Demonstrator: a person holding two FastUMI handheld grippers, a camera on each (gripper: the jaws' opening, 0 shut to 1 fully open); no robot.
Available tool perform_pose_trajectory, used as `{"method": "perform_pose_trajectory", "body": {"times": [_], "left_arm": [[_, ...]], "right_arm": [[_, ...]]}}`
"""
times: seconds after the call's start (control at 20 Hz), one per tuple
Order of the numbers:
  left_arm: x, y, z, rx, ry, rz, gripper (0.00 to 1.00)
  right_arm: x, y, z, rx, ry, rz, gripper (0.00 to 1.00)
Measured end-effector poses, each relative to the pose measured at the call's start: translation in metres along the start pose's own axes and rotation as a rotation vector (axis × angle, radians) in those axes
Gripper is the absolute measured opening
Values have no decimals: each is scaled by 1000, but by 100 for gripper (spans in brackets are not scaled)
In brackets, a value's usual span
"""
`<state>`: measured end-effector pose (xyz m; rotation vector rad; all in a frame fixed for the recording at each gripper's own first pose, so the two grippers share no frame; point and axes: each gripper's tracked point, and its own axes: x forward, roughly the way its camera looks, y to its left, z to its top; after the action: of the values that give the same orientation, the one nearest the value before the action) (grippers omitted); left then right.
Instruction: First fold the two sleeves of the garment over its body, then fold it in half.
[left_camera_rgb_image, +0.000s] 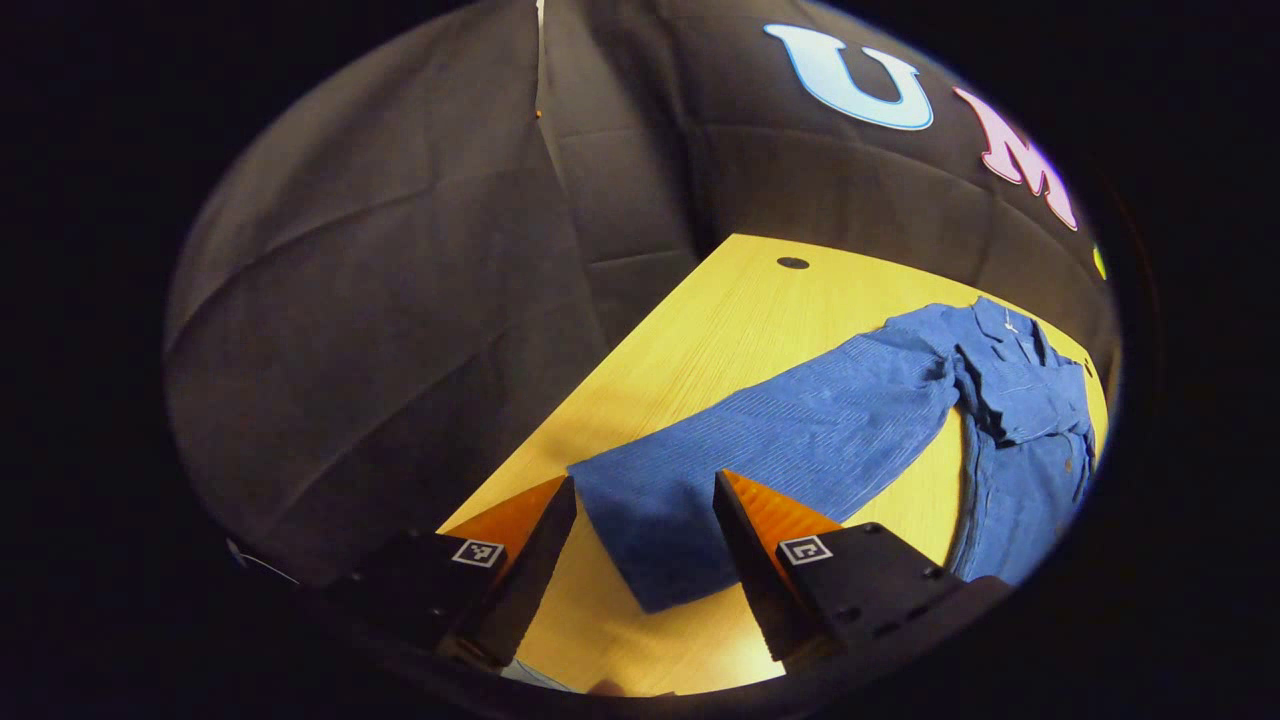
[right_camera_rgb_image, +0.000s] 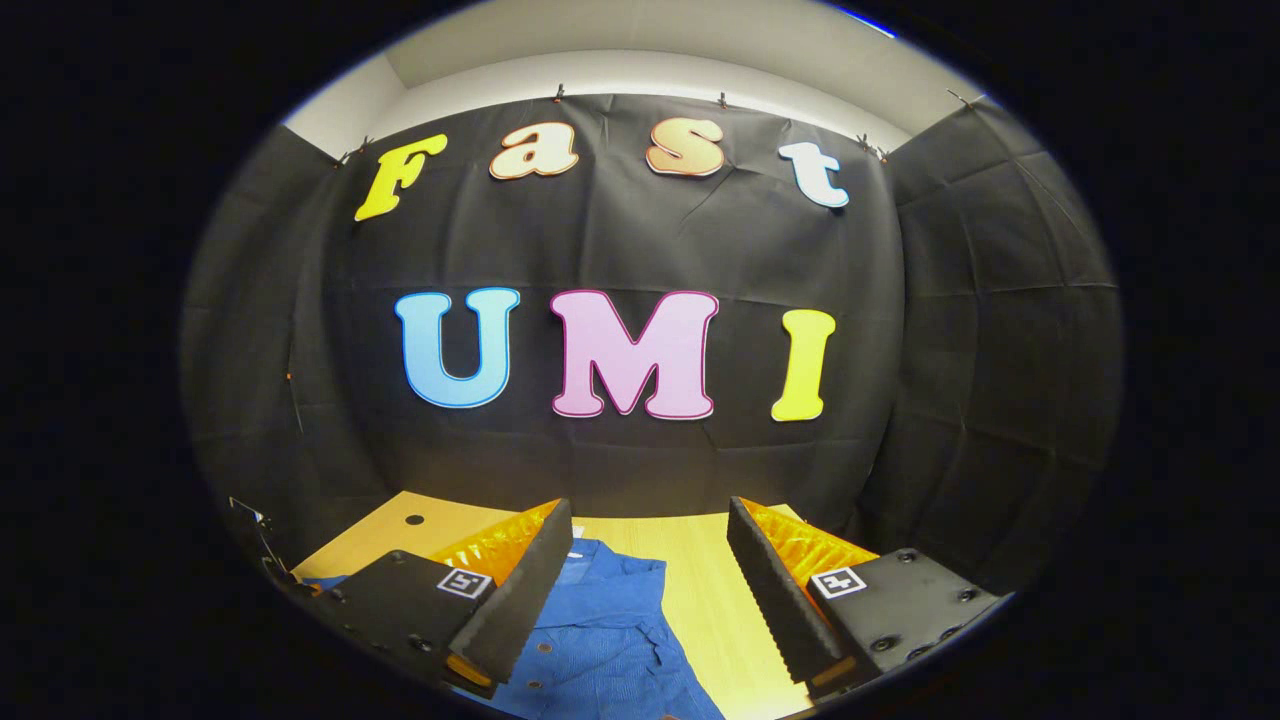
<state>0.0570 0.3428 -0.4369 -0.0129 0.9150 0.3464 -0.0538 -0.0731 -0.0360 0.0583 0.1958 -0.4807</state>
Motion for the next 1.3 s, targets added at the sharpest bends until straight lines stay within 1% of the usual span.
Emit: {"method": "perform_pose_trajectory", "body": {"times": [0.05,0.1,0.25,0.3,0.35,0.55,0.65,0.8,0.9,0.95,1.0,1.05,1.2,1.3], "left_arm": [[2,2,-3,5,14,7,82],[4,4,-5,10,23,19,83],[9,5,-11,11,46,31,83],[10,4,-14,12,55,30,83],[11,3,-17,17,61,28,83],[12,5,-13,55,48,35,83],[14,4,-12,48,44,33,82],[16,-2,-13,-8,50,-4,82],[17,-9,-15,-46,60,-55,78],[18,-8,-15,-51,63,-66,78],[18,-9,-17,-35,67,-71,70],[17,-11,-16,-15,64,-85,70],[20,-25,-13,42,54,-143,39],[18,-28,-12,60,63,-149,19]], "right_arm": [[0,1,-2,2,4,1,92],[0,1,-3,4,6,0,100],[-2,0,-3,14,10,-1,100],[-3,-1,-2,17,7,-3,99],[-2,-3,-2,17,5,-7,92],[-3,-5,-2,19,10,-12,92],[-3,-4,-3,22,13,-11,92],[-3,-3,-5,29,17,-9,92],[-3,-3,-7,37,21,-9,92],[-3,-3,-8,41,25,-10,92],[-4,-3,-8,47,28,-10,92],[-4,-2,-9,55,31,-10,99],[-5,-1,-13,74,43,-8,100],[-6,0,-14,76,47,-8,99]]}}
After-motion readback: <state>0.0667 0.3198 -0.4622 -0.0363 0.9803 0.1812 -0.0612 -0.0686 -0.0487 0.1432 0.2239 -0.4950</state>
